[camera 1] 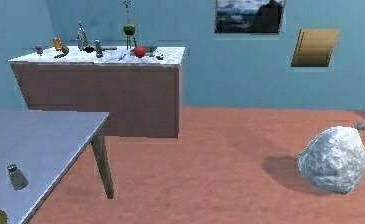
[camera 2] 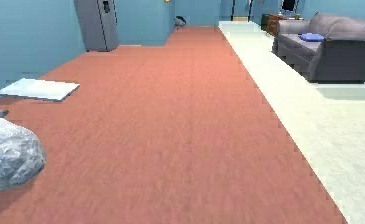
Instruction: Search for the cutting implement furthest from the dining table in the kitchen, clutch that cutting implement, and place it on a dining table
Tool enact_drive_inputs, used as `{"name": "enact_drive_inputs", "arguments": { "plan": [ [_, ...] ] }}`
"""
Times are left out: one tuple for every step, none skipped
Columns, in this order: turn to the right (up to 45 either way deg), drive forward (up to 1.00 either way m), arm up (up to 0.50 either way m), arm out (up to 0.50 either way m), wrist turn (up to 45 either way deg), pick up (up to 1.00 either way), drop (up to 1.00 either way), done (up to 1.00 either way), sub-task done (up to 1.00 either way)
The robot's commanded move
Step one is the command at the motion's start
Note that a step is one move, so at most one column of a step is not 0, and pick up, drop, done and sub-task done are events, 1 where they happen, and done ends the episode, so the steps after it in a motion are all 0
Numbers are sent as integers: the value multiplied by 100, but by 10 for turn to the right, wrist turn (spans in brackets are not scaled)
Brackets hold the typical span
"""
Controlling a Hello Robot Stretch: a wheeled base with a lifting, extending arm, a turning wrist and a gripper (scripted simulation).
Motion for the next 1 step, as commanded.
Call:
{"name": "enact_drive_inputs", "arguments": {
  "plan": [
    [30, 0, 0, 0, 0, 0, 0, 0, 0]
  ]
}}
